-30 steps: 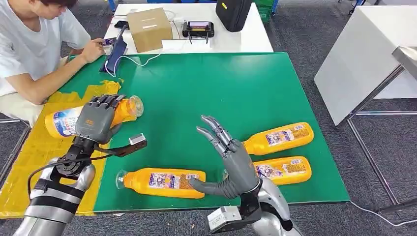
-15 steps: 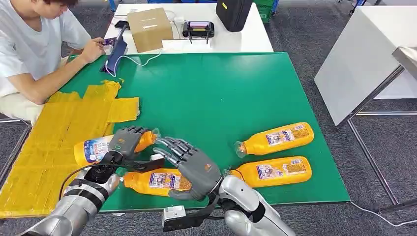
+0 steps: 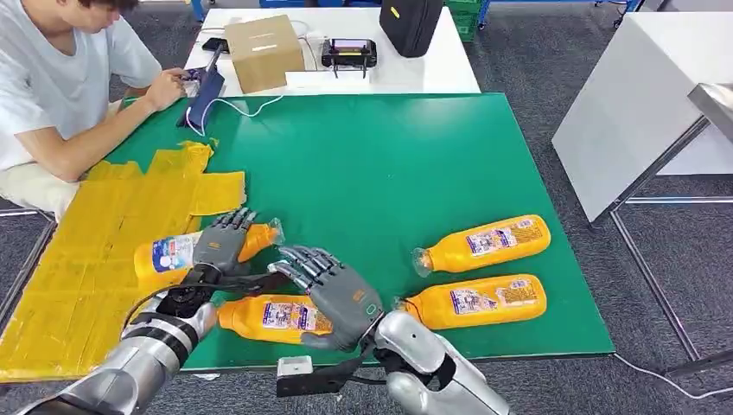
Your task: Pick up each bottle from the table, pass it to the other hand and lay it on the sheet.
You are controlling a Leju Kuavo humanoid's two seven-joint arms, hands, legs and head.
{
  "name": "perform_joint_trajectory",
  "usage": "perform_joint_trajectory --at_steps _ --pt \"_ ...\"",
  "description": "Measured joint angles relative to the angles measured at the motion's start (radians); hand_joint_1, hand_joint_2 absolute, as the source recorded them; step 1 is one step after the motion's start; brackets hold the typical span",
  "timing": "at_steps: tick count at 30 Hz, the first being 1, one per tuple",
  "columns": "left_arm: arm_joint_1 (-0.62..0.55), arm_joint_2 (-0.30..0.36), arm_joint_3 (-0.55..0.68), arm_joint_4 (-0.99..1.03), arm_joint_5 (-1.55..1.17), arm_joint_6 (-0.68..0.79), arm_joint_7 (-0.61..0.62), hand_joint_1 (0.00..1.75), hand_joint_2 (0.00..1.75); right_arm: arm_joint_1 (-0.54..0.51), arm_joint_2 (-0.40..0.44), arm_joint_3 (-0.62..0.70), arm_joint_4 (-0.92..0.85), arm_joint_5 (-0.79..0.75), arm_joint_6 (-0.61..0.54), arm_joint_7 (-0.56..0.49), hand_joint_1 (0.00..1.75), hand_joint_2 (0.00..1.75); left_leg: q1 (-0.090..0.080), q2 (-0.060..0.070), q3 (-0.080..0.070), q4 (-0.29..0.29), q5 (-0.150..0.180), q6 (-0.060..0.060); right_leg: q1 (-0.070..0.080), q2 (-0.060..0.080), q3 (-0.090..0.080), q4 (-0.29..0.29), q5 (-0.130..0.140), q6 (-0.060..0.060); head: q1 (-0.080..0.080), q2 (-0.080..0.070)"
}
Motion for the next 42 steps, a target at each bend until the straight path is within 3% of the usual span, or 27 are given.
perform_joint_trajectory --at_steps 6,12,26,36,37,38,39,42 --pt "0.02 -0.026 0.063 -0.023 0.121 0.105 -0.054 0.0 1.75 -0.002 0.055 0.001 0.132 0.041 -0.016 0.035 0.0 1.75 0.0 0.0 -0.001 0.0 0.0 0.0 0.0 0.0 -0.001 0.0 0.0 0.0 0.0 0.0" --pt "0.117 -0.064 0.154 -0.249 0.316 0.205 -0.148 0.0 1.75 -0.001 0.086 0.003 0.253 0.068 -0.018 0.059 0.0 1.75 0.0 0.0 -0.001 0.0 -0.001 0.0 0.0 0.0 -0.002 0.0 0.0 0.0 0.0 0.0" --pt "0.353 -0.115 0.215 -0.662 0.768 0.107 -0.417 0.0 1.75 0.0 0.087 0.021 0.34 0.044 0.019 0.06 0.0 1.75 0.0 0.001 -0.002 0.0 -0.001 0.0 0.0 0.001 -0.003 0.0 -0.001 0.0 0.0 0.0" --pt "0.465 -0.132 0.188 -0.857 0.851 0.056 -0.448 0.0 1.75 -0.017 0.096 0.026 0.374 0.079 0.001 0.119 0.02 1.75 0.0 0.0 -0.002 0.0 -0.001 0.0 0.0 0.001 -0.002 0.0 -0.001 0.0 0.0 0.0" --pt "0.468 -0.132 0.187 -0.865 0.852 0.053 -0.451 0.0 1.75 -0.019 0.097 0.026 0.378 0.09 -0.003 0.133 0.3 1.75 0.0 0.0 -0.002 0.0 -0.001 0.0 0.0 0.001 -0.002 0.0 -0.001 0.0 0.0 0.0" --pt "0.471 -0.132 0.185 -0.872 0.854 0.047 -0.453 0.0 1.75 -0.023 0.101 0.026 0.384 0.099 -0.004 0.146 0.98 1.75 0.0 0.0 -0.001 0.0 -0.001 0.0 0.0 0.001 -0.002 0.0 -0.001 0.0 0.0 0.0" --pt "0.474 -0.132 0.18 -0.879 0.861 0.043 -0.457 0.0 1.75 -0.029 0.104 0.024 0.392 0.104 -0.003 0.157 1.41 1.75 0.0 0.0 -0.001 0.0 -0.001 0.0 0.0 0.001 -0.002 0.0 -0.001 0.0 0.0 0.0" --pt "0.483 -0.135 0.163 -0.898 0.876 0.029 -0.468 0.0 1.75 -0.056 0.114 0.018 0.434 0.12 0.019 0.179 1.45 1.75 0.0 0.0 -0.001 0.0 -0.001 0.0 0.0 0.001 -0.002 0.0 0.0 0.0 0.0 0.0"
